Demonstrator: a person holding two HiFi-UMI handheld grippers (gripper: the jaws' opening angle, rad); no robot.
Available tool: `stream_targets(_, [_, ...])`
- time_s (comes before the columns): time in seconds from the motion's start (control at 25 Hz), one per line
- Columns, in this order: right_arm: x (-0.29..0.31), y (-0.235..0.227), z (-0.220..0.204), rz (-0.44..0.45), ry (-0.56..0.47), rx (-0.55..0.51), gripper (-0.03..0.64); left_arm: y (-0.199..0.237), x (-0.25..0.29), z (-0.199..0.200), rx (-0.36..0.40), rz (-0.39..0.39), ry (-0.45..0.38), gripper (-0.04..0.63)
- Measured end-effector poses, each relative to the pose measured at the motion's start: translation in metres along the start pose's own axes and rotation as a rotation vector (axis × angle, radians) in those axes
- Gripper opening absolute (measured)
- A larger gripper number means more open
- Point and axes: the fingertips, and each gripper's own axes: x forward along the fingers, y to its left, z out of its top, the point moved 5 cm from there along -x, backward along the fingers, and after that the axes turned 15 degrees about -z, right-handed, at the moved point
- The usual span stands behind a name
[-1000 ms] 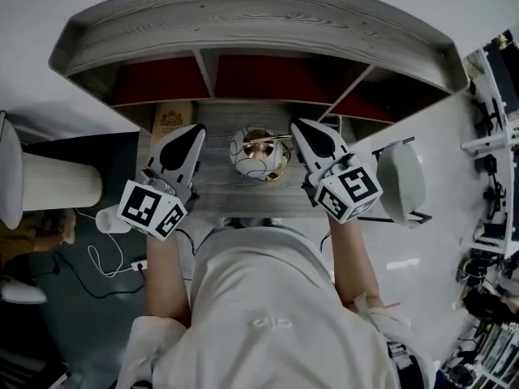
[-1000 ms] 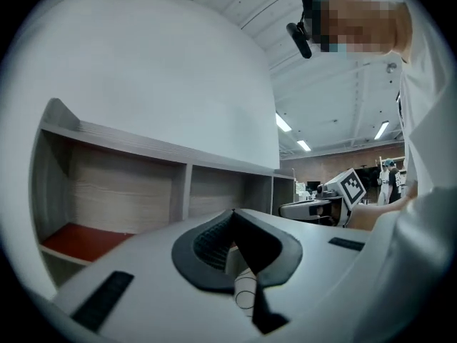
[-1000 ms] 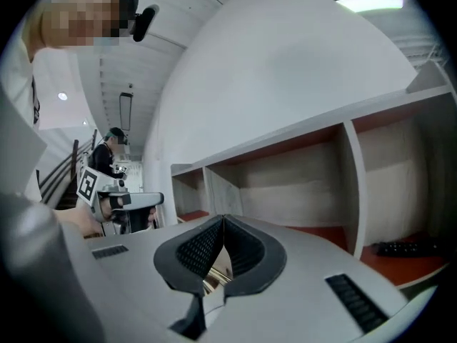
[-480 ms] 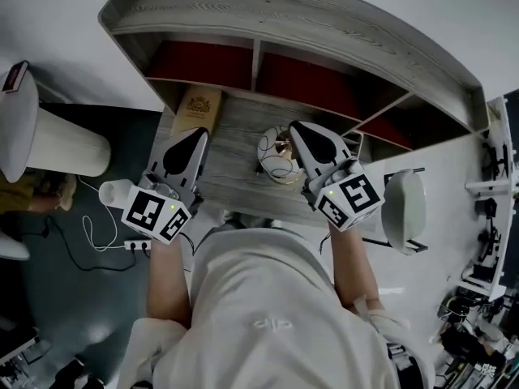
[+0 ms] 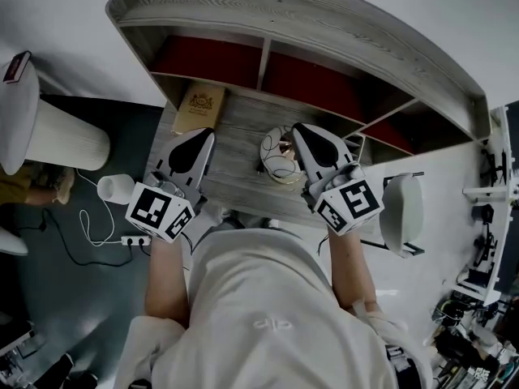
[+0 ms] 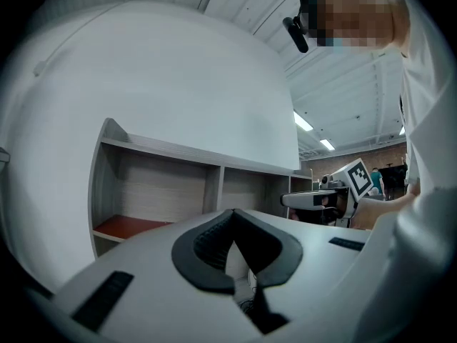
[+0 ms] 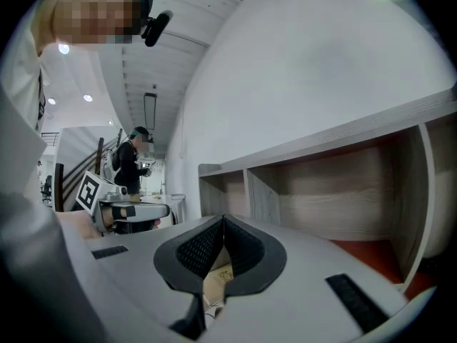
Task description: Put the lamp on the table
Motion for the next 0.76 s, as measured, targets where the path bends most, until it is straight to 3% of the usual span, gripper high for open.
stream_targets(0.76, [-0.01, -0.017, -0.009, -0.063, 0.023, 0.026, 0.031, -0.005, 0.025, -0.011, -0.014, -0.093, 0.051, 0.015])
